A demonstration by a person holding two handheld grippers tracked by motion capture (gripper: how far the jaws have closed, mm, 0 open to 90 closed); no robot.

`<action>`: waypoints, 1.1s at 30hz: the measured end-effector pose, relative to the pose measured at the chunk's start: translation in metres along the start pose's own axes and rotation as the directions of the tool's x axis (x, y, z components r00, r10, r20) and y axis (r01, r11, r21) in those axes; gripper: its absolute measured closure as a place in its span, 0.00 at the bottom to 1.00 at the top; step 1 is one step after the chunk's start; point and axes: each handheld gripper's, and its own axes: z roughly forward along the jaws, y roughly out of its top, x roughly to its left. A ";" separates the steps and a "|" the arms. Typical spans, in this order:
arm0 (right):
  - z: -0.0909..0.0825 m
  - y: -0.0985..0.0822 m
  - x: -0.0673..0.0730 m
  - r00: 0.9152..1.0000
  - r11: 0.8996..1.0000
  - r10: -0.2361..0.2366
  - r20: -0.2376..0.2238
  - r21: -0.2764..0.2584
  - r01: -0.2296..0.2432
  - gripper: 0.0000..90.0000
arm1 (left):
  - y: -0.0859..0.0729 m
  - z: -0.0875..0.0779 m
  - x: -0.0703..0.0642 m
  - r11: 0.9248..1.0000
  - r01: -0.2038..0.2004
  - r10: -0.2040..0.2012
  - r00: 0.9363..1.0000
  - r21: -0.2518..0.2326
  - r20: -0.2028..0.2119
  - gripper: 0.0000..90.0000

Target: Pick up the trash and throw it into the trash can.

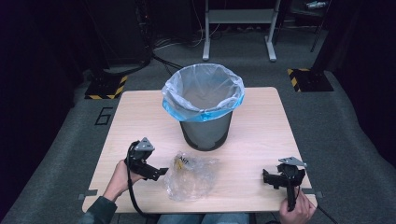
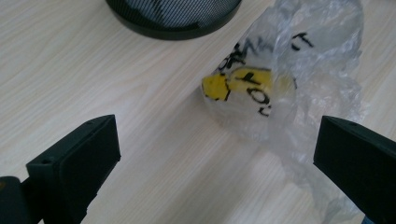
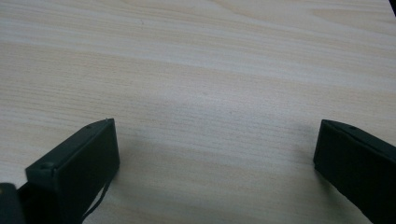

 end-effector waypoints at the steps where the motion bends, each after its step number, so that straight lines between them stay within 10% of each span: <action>1: 0.000 0.000 0.000 1.000 1.000 0.000 0.000 0.000 0.000 0.00 | 0.003 0.001 -0.002 1.000 -0.005 0.005 1.000 0.001 0.005 0.00; 25: -0.001 -0.001 0.000 1.000 1.000 -0.001 -0.002 0.000 0.001 0.00 | 0.049 0.052 -0.034 0.987 -0.138 0.130 0.987 0.078 0.095 0.03; 33: -0.001 -0.001 0.000 1.000 1.000 0.000 -0.002 0.001 0.000 0.00 | 0.048 0.062 -0.038 0.980 -0.159 0.150 0.985 0.116 0.088 0.55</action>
